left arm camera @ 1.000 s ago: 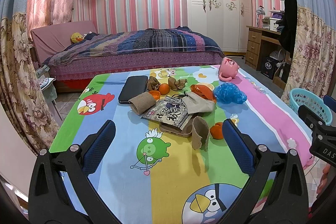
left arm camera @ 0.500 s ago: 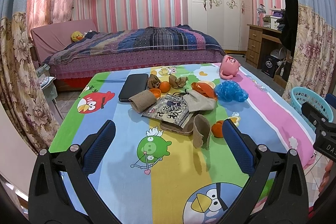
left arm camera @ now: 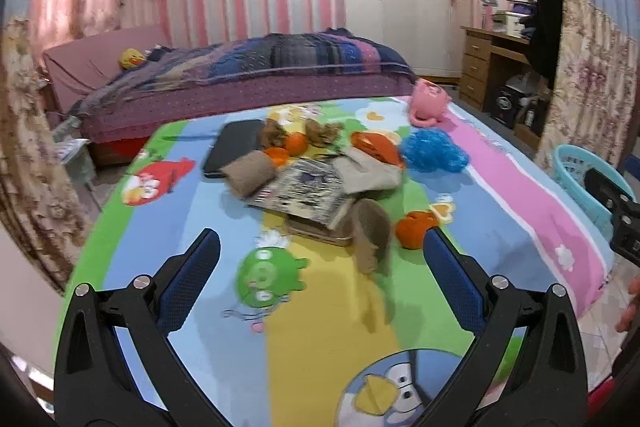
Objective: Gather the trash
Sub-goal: 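Grasp the tan paper cup with the left tool while the right tool grasps the orange ball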
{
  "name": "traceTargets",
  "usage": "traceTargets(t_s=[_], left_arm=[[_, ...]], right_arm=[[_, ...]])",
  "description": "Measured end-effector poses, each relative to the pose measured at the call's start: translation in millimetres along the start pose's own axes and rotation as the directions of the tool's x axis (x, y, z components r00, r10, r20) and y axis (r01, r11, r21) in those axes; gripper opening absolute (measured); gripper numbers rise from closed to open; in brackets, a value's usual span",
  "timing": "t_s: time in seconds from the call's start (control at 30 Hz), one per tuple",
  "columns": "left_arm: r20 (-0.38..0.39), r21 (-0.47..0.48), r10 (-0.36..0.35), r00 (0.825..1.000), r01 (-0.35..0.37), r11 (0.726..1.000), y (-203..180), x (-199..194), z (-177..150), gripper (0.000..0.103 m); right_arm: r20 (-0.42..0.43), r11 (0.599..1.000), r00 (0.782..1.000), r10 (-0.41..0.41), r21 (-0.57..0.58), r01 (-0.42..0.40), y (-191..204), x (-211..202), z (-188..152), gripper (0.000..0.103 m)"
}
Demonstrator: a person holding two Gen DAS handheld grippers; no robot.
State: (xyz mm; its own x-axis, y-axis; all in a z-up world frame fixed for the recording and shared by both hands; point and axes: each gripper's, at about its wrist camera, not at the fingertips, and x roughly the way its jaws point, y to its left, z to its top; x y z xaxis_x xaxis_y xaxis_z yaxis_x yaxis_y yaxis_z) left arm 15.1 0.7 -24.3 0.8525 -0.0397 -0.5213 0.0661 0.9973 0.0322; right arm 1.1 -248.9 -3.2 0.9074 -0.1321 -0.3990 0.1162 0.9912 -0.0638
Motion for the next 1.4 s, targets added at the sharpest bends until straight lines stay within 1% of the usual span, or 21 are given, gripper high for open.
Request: traceTargets(t_s=[0.07,0.13,0.23,0.27,0.33,0.37,0.4,0.43,0.47,0.53,0.6,0.67,0.73,0.8,0.87,1.0,1.1,1.17,1.23,1.37,1.4], left_arm=[[-0.003,0.016,0.009,1.000,-0.009,1.000,-5.1,4.6,-2.2,0.098],[-0.012,0.027,0.000,1.000,0.001,1.000,-10.0,10.5,-1.0,0.098],[-0.035,0.040,-0.016,0.999,0.017,0.999,-16.3,22.9,1.5,0.098],[-0.043,0.036,-0.029,0.999,0.030,0.999,-18.3,26.9,1.5,0.098],[-0.053,0.038,-0.028,0.998,0.030,0.999,-22.0,33.6,1.4,0.098],[-0.066,0.039,-0.034,0.997,0.036,0.999,-23.2,37.6,0.9,0.093],[-0.084,0.039,-0.049,0.995,0.052,0.998,-24.4,42.0,0.6,0.086],[-0.098,0.038,-0.063,0.993,0.066,0.997,-25.6,46.3,1.3,0.082],[-0.114,0.036,-0.079,0.990,0.084,0.996,-26.0,50.7,0.7,0.076],[-0.134,0.046,-0.081,0.988,0.088,0.995,-27.7,57.9,0.3,0.065],[-0.169,0.053,-0.097,0.981,0.108,0.993,-27.6,65.3,-0.7,0.036],[-0.197,0.035,-0.126,0.972,0.135,0.990,-25.3,68.7,-0.1,0.019],[-0.180,0.034,-0.120,0.976,0.128,0.991,-22.8,64.5,2.3,0.019],[-0.142,0.049,-0.100,0.985,0.108,0.993,-18.5,52.7,7.5,0.019],[-0.115,0.054,-0.085,0.990,0.091,0.994,-11.5,40.8,12.5,0.019],[-0.070,0.060,-0.005,0.998,0.009,0.998,11.0,24.6,21.0,0.019],[-0.072,0.011,0.051,0.996,-0.050,0.999,38.8,25.5,27.2,0.019],[-0.082,-0.029,0.074,0.994,-0.077,0.997,56.6,27.9,29.0,0.019],[-0.083,-0.058,0.080,0.993,-0.085,0.995,66.5,28.1,28.8,0.019],[-0.098,-0.082,0.094,0.991,-0.102,0.991,80.6,32.1,28.3,0.019],[-0.101,-0.085,0.094,0.990,-0.103,0.991,82.6,33.9,28.9,0.019]], right_arm=[[0.000,1.000,1.000,0.001,0.030,-0.001,-4.9,3.3,0.0,0.099],[-0.014,0.999,1.000,-0.003,0.043,0.003,-8.6,6.5,-0.8,0.099],[-0.041,0.998,0.998,-0.042,0.046,0.044,-11.5,11.9,-1.6,0.099],[-0.041,0.998,0.998,-0.043,0.054,0.045,-12.8,13.1,-2.0,0.099],[-0.047,0.997,0.997,-0.055,0.055,0.057,-13.6,16.6,-2.6,0.099],[-0.050,0.997,0.997,-0.056,0.054,0.059,-14.0,17.9,-3.1,0.099],[-0.056,0.997,0.997,-0.048,0.058,0.051,-13.9,20.3,-3.9,0.099],[-0.059,0.997,0.997,-0.043,0.062,0.046,-13.2,21.7,-4.5,0.099],[-0.060,0.997,0.997,-0.041,0.062,0.045,-13.4,22.2,-5.2,0.099],[-0.060,0.998,0.997,-0.040,0.055,0.043,-9.8,23.8,-6.6,0.099],[-0.056,0.998,0.998,-0.036,0.046,0.039,-7.5,24.6,-7.4,0.099],[-0.057,0.999,0.998,-0.022,0.034,0.023,-0.6,27.7,-8.9,0.099],[-0.067,1.000,0.998,0.001,0.023,0.000,5.6,31.4,-10.0,0.099],[-0.083,0.999,0.996,0.036,0.009,-0.036,17.1,36.6,-11.9,0.099],[-0.094,0.996,0.991,0.090,0.008,-0.089,30.6,41.5,-12.3,0.099],[-0.111,0.988,0.983,0.144,-0.033,-0.148,58.5,50.9,-12.6,0.099],[-0.132,0.978,0.973,0.189,-0.061,-0.198,81.3,61.4,-13.0,0.099],[-0.144,0.971,0.967,0.209,-0.084,-0.223,98.6,70.6,-14.3,0.099],[-0.166,0.965,0.958,0.232,-0.086,-0.249,111.3,79.3,-16.1,0.098],[-0.218,0.948,0.938,0.270,-0.108,-0.299,133.6,93.2,-21.6,0.089],[-0.225,0.947,0.936,0.269,-0.116,-0.300,136.3,94.8,-22.3,0.087]])
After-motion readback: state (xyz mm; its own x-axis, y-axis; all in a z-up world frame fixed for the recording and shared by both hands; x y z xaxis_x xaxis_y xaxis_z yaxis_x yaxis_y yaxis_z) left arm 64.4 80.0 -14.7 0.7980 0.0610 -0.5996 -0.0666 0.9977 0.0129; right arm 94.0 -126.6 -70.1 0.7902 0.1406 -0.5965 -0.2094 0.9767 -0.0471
